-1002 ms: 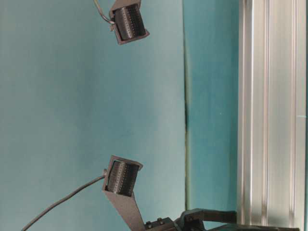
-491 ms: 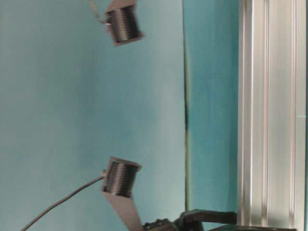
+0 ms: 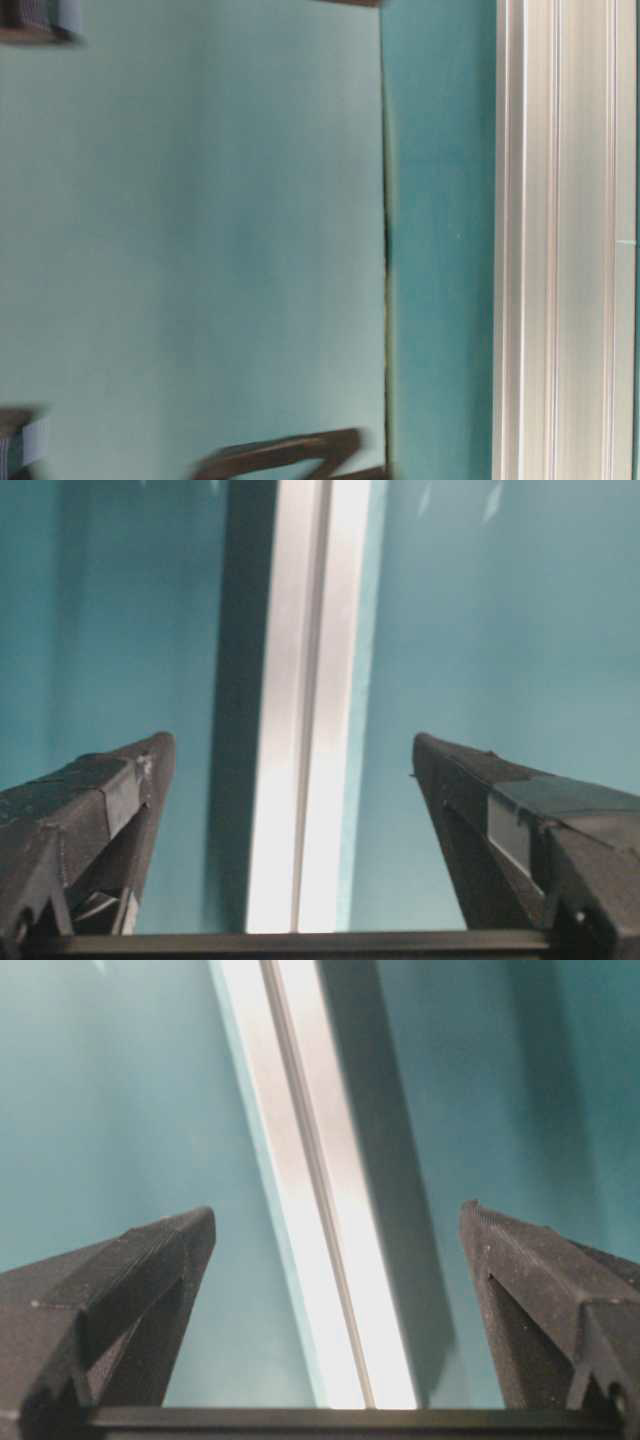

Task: Lift the metal rail with both hands and move it towards you.

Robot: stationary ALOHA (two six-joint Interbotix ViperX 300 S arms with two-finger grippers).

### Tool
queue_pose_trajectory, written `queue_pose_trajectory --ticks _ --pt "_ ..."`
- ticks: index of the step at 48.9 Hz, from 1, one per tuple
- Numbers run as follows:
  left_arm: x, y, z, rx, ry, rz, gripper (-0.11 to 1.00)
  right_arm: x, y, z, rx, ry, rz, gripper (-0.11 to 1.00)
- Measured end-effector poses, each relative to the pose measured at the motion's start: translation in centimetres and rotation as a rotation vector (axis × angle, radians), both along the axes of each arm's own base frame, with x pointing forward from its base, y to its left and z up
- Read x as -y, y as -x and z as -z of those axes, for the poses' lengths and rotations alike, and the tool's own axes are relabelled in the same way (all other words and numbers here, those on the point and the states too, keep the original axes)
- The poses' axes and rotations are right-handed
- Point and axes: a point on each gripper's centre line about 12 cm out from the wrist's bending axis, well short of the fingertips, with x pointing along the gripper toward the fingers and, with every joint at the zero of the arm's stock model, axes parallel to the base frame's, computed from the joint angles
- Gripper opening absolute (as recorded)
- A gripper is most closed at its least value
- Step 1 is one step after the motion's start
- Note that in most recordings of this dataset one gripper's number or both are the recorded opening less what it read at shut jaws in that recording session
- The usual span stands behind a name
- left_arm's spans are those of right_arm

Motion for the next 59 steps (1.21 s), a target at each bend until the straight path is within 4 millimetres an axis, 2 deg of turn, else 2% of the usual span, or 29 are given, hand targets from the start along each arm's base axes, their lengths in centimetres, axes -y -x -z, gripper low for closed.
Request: queue_pose_trajectory --ticks 10,32,41,59 --pt "0.0 1.6 -2.4 0.104 -0.03 0.032 0.96 0.2 1.8 -3.2 0.158 0.007 0.0 0.98" --pt "0.0 3.9 -6.9 0.441 -0.033 0.03 0.96 0.2 6.4 -6.6 0.391 0.011 -0.002 0.98" --pt "-0.1 5.4 -8.8 0.558 -0.018 0.012 0.96 0.2 7.4 -7.8 0.459 0.011 -0.002 0.98" --pt "-0.1 8.4 -11.6 0.711 0.034 -0.019 0.96 0.4 8.3 -11.2 0.701 0.013 0.005 0.98"
